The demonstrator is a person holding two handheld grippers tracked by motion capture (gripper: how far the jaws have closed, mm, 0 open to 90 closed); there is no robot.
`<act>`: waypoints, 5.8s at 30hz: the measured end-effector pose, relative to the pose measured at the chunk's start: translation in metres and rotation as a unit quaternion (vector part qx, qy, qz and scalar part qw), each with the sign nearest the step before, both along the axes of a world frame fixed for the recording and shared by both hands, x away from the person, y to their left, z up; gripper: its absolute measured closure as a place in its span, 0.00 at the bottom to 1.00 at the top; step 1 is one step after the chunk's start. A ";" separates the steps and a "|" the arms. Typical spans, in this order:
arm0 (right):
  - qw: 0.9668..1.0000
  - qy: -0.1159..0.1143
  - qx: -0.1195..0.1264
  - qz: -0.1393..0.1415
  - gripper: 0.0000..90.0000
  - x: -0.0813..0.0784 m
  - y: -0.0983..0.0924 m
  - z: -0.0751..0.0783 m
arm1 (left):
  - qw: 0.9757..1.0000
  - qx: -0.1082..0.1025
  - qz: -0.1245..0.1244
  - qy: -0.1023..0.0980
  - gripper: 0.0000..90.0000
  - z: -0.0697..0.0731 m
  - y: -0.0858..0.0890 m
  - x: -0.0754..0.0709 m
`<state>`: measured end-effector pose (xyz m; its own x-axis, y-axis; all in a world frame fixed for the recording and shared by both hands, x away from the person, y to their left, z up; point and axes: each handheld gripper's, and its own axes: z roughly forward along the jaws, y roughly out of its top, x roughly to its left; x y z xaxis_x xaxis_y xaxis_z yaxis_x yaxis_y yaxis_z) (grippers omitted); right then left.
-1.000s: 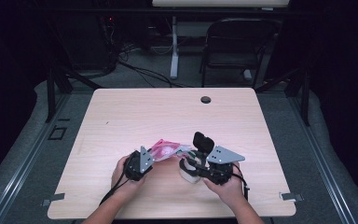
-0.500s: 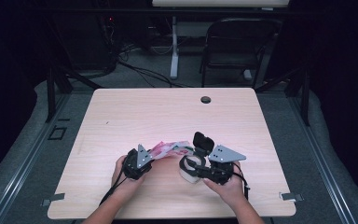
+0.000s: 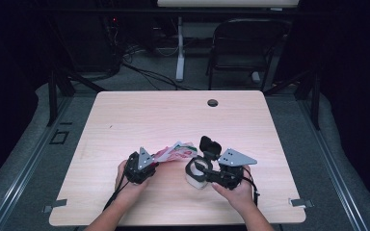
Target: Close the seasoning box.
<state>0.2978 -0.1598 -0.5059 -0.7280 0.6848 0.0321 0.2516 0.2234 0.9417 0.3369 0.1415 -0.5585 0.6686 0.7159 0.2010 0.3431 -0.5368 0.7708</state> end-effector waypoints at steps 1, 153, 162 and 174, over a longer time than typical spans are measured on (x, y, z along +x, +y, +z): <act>1.000 0.000 -0.001 -0.001 0.55 0.000 0.000 0.000 | 1.000 0.000 0.000 0.000 0.79 0.000 0.000 0.000; 0.996 0.018 0.008 -0.084 0.70 -0.008 -0.038 -0.004 | 0.997 0.042 -0.041 0.051 0.46 0.000 -0.013 -0.022; 0.995 0.017 0.023 -0.100 0.70 -0.008 -0.044 -0.002 | 0.997 0.043 -0.039 0.047 0.46 -0.001 -0.014 -0.023; 0.993 0.027 0.025 -0.110 0.69 -0.003 -0.046 -0.002 | 0.998 0.036 -0.037 0.046 0.46 0.000 -0.012 -0.023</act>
<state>0.2947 -0.2056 -0.5084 -0.5577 0.8235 0.1043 0.3388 0.1111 0.9343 0.3138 0.1300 -0.5584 0.7373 0.6496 0.1853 0.3684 -0.6166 0.6958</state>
